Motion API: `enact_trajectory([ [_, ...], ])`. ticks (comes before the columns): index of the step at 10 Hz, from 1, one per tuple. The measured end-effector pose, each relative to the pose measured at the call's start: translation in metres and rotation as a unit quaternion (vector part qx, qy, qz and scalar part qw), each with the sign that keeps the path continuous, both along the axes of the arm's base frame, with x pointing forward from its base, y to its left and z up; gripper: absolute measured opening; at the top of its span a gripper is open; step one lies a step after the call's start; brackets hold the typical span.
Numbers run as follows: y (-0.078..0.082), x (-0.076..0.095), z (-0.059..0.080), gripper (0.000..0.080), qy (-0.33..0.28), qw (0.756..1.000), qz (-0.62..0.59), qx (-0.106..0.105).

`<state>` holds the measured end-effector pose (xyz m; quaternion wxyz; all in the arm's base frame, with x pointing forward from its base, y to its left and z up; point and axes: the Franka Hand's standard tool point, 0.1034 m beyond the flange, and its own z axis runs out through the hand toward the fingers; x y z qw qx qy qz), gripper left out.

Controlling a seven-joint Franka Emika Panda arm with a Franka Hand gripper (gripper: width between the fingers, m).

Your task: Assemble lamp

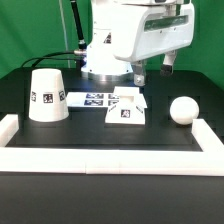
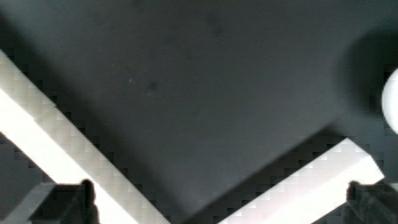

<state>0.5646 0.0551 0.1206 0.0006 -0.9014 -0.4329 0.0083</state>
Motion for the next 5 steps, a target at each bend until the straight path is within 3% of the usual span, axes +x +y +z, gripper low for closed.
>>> enact_trajectory([
  [5, 0.0, -0.0001, -0.0001, 0.0699, 0.0, 1.0, 0.0, 0.0],
])
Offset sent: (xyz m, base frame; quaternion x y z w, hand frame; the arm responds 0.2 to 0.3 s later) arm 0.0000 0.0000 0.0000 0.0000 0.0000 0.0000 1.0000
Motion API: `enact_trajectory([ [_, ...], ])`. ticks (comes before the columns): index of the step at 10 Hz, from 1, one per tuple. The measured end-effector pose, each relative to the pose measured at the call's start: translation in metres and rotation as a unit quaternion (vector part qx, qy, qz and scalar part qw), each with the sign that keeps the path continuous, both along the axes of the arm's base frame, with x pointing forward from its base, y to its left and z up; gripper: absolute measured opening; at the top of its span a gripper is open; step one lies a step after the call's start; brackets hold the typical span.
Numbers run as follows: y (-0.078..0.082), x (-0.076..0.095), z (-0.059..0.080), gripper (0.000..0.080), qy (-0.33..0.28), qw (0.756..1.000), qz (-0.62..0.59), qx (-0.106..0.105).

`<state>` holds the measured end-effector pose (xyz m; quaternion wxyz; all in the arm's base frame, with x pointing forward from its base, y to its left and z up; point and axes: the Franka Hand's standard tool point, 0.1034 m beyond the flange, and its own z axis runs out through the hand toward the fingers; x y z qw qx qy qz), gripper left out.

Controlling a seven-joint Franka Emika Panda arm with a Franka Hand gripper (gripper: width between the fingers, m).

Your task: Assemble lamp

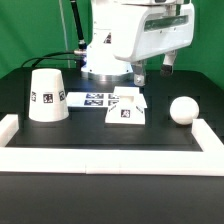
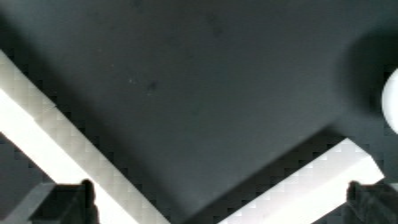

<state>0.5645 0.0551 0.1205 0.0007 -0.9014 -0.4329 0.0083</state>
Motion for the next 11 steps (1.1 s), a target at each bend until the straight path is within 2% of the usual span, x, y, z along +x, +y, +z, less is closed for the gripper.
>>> enact_trajectory([
  [1, -0.003, -0.004, 0.0, 0.0699, -0.006, 1.0, -0.02, 0.001],
  [3, -0.016, -0.044, -0.001, 0.0699, -0.004, 0.994, -0.112, -0.007],
  [4, -0.019, -0.055, -0.003, 0.0699, 0.002, 0.99, -0.143, -0.01],
  [6, -0.029, -0.056, -0.007, 0.0699, 0.0, 0.992, -0.13, -0.008],
  [9, -0.029, -0.056, -0.008, 0.0699, 0.0, 0.992, -0.129, -0.008],
  [10, -0.034, -0.058, -0.007, 0.0699, -0.005, 0.987, -0.162, -0.006],
  [11, -0.036, -0.072, -0.008, 0.0699, -0.002, 0.975, -0.221, -0.009],
])
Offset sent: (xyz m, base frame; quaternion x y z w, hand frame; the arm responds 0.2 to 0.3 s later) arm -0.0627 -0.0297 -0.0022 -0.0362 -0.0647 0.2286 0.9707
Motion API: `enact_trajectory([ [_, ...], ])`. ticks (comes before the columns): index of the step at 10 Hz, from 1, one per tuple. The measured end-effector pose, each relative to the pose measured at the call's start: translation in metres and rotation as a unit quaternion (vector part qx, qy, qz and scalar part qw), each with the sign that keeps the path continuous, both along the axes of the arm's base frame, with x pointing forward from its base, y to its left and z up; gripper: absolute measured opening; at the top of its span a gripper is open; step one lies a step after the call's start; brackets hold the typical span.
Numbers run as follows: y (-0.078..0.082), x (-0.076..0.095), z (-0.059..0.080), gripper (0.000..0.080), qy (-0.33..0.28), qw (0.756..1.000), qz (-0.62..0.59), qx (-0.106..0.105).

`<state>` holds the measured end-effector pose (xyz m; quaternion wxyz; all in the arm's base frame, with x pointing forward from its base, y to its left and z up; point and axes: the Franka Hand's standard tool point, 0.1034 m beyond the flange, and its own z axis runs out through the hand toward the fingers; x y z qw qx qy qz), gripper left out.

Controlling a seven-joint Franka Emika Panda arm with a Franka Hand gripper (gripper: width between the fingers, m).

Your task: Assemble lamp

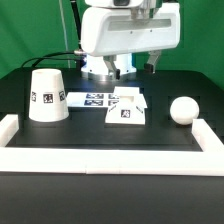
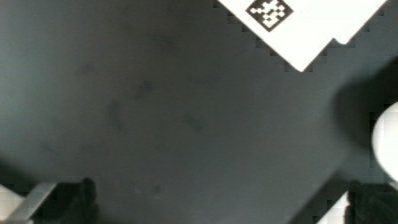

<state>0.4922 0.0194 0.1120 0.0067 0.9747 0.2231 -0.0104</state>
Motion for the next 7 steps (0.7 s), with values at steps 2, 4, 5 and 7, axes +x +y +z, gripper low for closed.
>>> enact_trajectory([
  [2, 0.004, -0.023, -0.007, 0.0699, 0.005, 0.996, -0.087, -0.005],
  [4, -0.009, -0.025, -0.016, 0.0699, 0.009, 0.994, -0.111, 0.01],
  [5, -0.007, -0.025, -0.015, 0.0699, 0.009, 0.994, -0.111, 0.01],
  [7, -0.006, -0.025, -0.016, 0.0699, 0.009, 0.994, -0.11, 0.011],
])
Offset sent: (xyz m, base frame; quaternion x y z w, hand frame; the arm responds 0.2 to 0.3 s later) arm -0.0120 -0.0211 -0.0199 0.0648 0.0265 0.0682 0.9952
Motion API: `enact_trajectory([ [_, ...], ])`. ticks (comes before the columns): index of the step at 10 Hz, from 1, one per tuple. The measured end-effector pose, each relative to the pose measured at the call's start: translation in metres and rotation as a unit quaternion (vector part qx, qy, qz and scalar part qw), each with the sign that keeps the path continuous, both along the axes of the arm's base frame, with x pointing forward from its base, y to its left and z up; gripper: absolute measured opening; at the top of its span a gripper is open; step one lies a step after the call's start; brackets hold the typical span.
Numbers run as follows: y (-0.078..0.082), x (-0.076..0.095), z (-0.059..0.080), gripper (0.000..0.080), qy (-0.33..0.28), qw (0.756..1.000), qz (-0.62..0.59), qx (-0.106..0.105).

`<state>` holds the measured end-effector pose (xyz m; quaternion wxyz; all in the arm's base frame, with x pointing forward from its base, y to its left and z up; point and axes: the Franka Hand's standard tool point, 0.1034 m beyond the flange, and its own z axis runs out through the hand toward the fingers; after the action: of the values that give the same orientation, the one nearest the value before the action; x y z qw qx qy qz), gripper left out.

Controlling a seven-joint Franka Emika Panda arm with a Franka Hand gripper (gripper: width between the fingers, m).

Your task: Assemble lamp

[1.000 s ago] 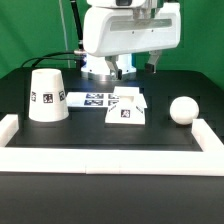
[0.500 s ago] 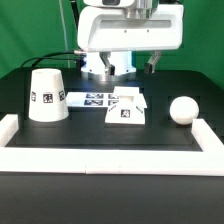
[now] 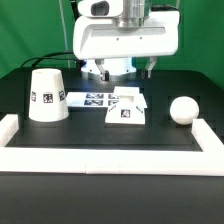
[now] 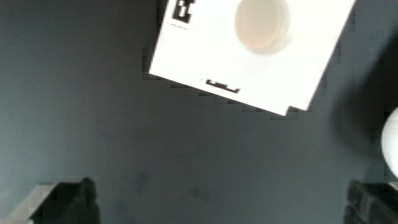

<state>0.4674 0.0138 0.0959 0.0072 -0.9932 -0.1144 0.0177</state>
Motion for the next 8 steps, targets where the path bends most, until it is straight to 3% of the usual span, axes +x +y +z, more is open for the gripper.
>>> enact_trajectory([
  [3, -0.009, -0.018, -0.007, 0.0699, 0.015, 0.995, -0.097, 0.012],
  [4, -0.007, -0.027, -0.012, 0.0699, 0.025, 0.992, -0.126, 0.01],
  [8, 0.002, -0.034, -0.026, 0.0699, 0.039, 0.988, -0.15, 0.016],
])
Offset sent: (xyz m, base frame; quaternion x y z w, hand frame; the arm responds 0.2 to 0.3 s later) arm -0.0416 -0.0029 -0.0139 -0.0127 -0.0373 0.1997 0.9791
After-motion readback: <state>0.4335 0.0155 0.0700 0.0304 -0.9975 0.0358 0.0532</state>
